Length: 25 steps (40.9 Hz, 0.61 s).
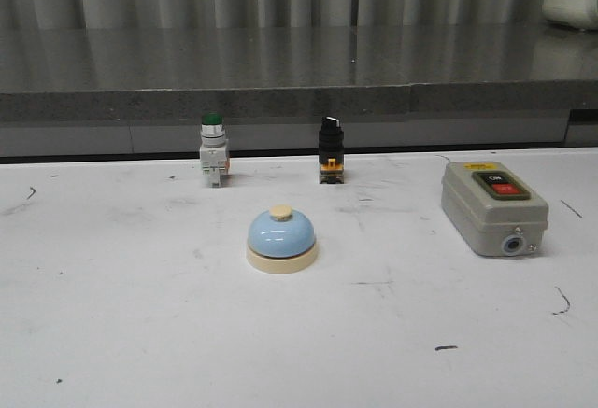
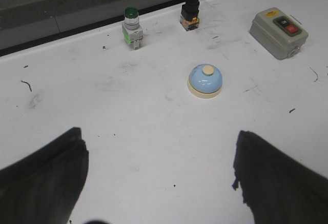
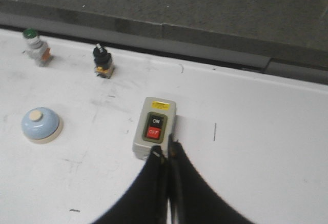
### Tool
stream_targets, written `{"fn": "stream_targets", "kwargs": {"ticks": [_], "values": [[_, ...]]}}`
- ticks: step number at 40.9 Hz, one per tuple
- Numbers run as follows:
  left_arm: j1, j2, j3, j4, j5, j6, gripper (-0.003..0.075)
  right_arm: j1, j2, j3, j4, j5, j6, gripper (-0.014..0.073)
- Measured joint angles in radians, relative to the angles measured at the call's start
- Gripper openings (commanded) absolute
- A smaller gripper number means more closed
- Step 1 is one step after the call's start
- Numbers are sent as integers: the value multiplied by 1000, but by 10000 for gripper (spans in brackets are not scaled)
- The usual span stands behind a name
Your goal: Place and press bell with both arms
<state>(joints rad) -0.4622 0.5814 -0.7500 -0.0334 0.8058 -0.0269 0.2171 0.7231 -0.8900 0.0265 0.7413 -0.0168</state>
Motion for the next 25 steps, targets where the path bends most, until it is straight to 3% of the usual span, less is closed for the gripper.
{"fn": "stream_targets", "kwargs": {"ticks": [13, 25], "values": [[0, 0, 0, 0, 0, 0, 565, 241, 331, -204, 0, 80, -38, -69], [0, 0, 0, 0, 0, 0, 565, 385, 662, -364, 0, 79, -58, -69]]}}
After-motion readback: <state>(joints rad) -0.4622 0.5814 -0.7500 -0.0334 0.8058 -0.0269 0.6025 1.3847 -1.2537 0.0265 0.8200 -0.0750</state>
